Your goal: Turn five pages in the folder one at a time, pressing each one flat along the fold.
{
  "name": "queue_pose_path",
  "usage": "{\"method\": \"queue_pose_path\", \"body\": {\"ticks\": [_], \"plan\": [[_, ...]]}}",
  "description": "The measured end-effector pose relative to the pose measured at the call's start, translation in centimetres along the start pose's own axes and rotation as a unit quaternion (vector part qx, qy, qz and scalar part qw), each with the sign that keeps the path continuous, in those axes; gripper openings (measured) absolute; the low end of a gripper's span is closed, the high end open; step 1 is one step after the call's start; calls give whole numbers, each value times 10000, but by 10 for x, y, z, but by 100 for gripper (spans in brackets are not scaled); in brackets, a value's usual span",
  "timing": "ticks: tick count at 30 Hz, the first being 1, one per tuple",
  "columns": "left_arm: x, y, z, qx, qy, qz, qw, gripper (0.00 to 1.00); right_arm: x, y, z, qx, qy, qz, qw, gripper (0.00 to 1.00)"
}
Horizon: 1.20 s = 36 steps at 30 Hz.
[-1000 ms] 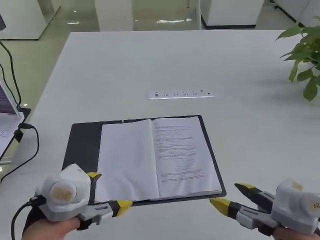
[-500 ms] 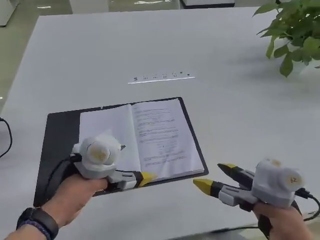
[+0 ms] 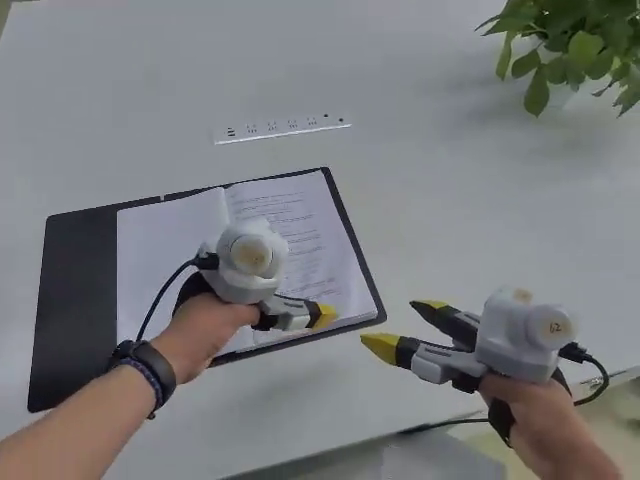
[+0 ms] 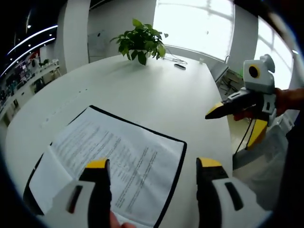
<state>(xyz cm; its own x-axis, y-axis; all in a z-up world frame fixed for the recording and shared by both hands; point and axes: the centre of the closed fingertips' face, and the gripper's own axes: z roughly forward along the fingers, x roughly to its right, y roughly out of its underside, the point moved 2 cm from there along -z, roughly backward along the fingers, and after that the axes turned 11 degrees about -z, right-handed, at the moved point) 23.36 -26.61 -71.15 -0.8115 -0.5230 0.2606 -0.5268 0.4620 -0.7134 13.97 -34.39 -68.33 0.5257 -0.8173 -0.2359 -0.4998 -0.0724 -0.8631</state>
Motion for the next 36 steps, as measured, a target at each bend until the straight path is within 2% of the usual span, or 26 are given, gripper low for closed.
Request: {"method": "queue_pose_path", "body": {"ticks": [3,6,11,17,18,19,22,25,29,36], "plan": [[3,-3,17,-92,19,45,9999,73,1,0,0,-12,-26,-2,10000,67],[5,-4,32,-137,37,-72,9999,73,2,0,0,-24,-35,-39,10000,69],[3,7,52,-342,-67,-164,9993,73,2,-1,2,-63,-112,-67,9999,71],[-1,15,62,-479,-247,-185,9984,72,2,2,2,-174,-210,-77,9996,73],[-1,17,63,-485,-281,-168,9983,72,2,4,3,-213,-231,-54,9995,73],[-5,17,62,-494,-428,0,9979,68,2,4,3,-215,-241,-56,9995,73],[-3,16,61,-469,-346,-128,9982,69,3,8,3,-243,-283,-35,9993,73],[-7,18,60,-486,-419,35,9979,64,3,9,5,-256,-329,-27,9991,72],[-7,17,59,-464,-419,-31,9980,62,4,8,7,-263,-363,-33,9990,71],[-9,18,58,-462,-442,-21,9980,59,15,2,17,-141,-378,109,9991,68]]}}
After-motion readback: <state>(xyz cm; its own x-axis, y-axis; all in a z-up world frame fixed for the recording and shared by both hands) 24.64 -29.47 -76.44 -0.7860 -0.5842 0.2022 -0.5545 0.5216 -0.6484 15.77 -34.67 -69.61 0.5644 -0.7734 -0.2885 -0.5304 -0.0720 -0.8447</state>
